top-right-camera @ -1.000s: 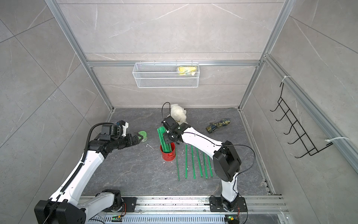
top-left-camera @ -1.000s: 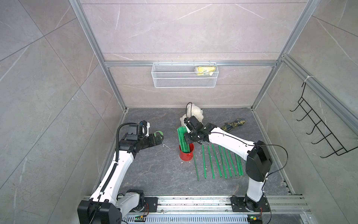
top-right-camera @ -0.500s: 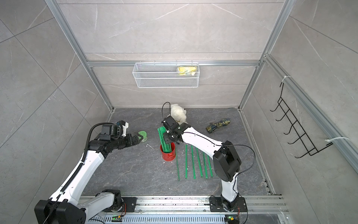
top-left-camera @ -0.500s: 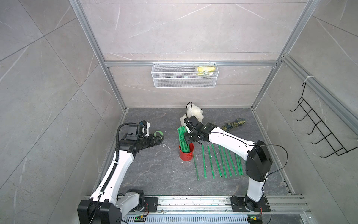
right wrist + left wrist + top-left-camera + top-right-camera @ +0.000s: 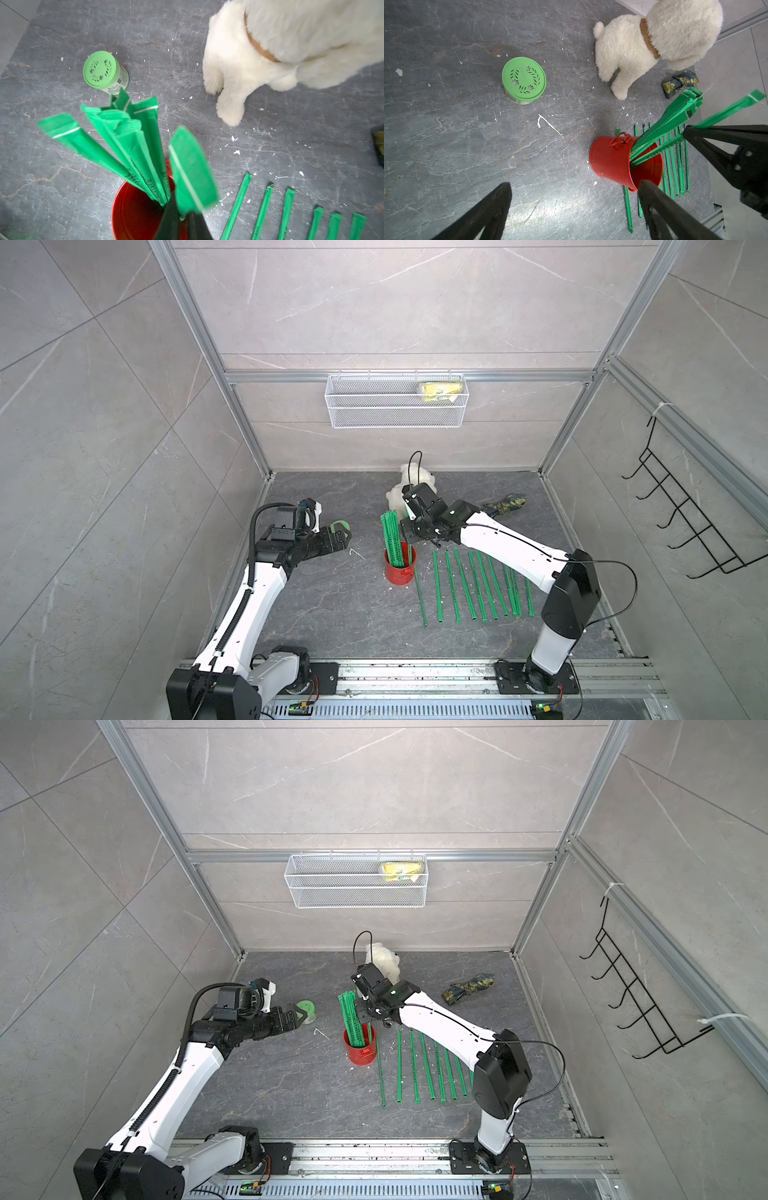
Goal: Take the straws out of the storage container
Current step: Pick up the straw from the container, then place the straw at the center of the board.
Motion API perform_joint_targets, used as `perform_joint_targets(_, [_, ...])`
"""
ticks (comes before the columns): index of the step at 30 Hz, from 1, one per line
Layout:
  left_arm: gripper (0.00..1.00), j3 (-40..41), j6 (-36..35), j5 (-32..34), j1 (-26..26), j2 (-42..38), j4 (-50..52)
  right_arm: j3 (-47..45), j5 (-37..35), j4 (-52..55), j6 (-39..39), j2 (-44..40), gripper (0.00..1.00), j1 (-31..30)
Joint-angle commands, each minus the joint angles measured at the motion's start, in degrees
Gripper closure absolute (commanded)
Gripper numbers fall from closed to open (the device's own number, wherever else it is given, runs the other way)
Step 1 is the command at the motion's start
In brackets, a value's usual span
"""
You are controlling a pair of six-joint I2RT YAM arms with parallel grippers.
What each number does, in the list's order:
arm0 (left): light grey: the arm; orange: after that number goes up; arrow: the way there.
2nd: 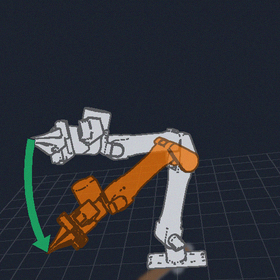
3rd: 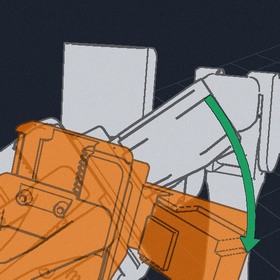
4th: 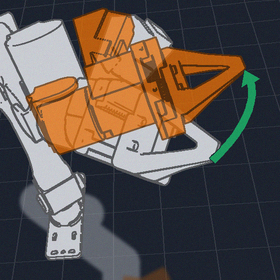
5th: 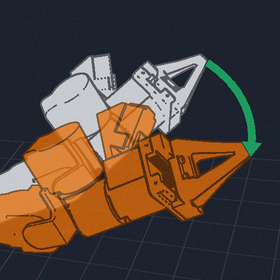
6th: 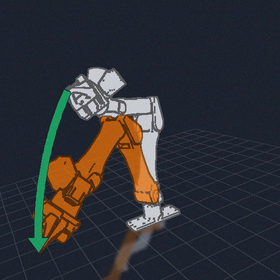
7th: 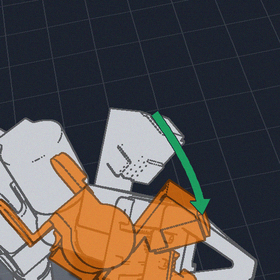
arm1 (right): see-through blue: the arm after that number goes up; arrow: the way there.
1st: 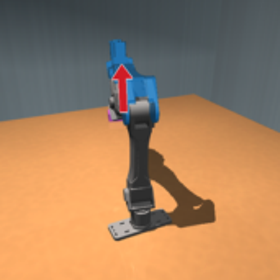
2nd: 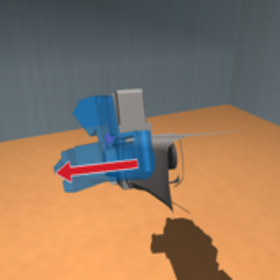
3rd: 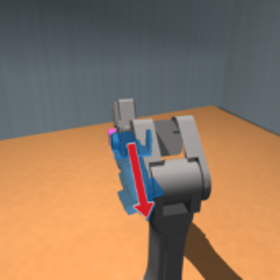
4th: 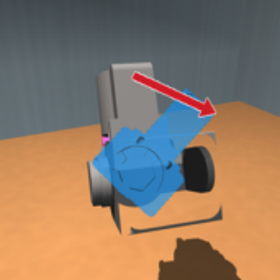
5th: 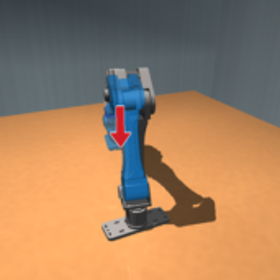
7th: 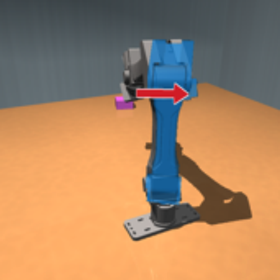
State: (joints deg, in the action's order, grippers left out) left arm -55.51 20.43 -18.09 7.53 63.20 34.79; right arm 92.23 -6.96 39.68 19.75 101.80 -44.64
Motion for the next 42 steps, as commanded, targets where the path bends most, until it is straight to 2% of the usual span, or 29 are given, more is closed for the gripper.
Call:
perform_joint_targets(1, [0.0,-1.65,-1.47,-0.47,0.21,0.01,0.78,-0.09,-2.06,2.74,0.37,-3.79,0.89,0.16])
perform_joint_targets(5, [0.0,-1.8,-1.44,-0.53,0.27,-0.01,0.84,4.62,-2.26,6.61,0.2,-7.02,0.89,0.17])
perform_joint_targets(9, [0.0,-1.79,-1.44,-0.35,0.27,-0.37,0.93,13.92,-4.08,14.26,-1.74,-8.9,0.9,0.25])
perform_joint_targets(15, [0.0,-1.97,-1.35,-0.4,0.27,-0.38,1.23,28.23,-8.66,28.1,-4.35,-11.15,0.91,1.05])
perform_joint_targets(20, [0.0,-2.09,-1.2,-0.78,0.26,-0.13,1.43,34.42,-15.5,41.8,-6.86,-11.27,0.91,3.98])
perform_joint_targets(23, [0.0,-2.28,-1.33,-0.95,0.28,-0.02,1.68,31.53,-19.84,48.01,-8.1,-11.77,0.91,8.02])
perform_joint_targets(25, [0.0,-2.46,-1.43,-0.92,0.28,0.08,1.87,25.23,-21.67,49.18,-8.95,-13.28,0.91,11.84])
perform_joint_targets(30, [0.0,-2.33,-1.35,-1.62,0.23,0.41,2.09,4.42,-19.98,43.4,-12.02,-18.24,0.91,24.88])
perform_joint_targets(33, [0.0,-2.32,-1.3,-2.11,0.31,0.78,2.06,-3.89,-18.29,38.82,-12.9,-18.46,0.9,30.9])
perform_joint_targets(37, [0.0,-2.35,-1.2,-2.62,0.38,1.55,2.05,-6.74,-16.13,36.6,-10.97,-13.21,0.91,37.04])
perform_joint_targets(42, [0.0,-2.51,-1.35,-3.14,0.36,2.46,2.3,-8.1,-15.99,32.41,-11.15,-6.65,0.91,41.55])
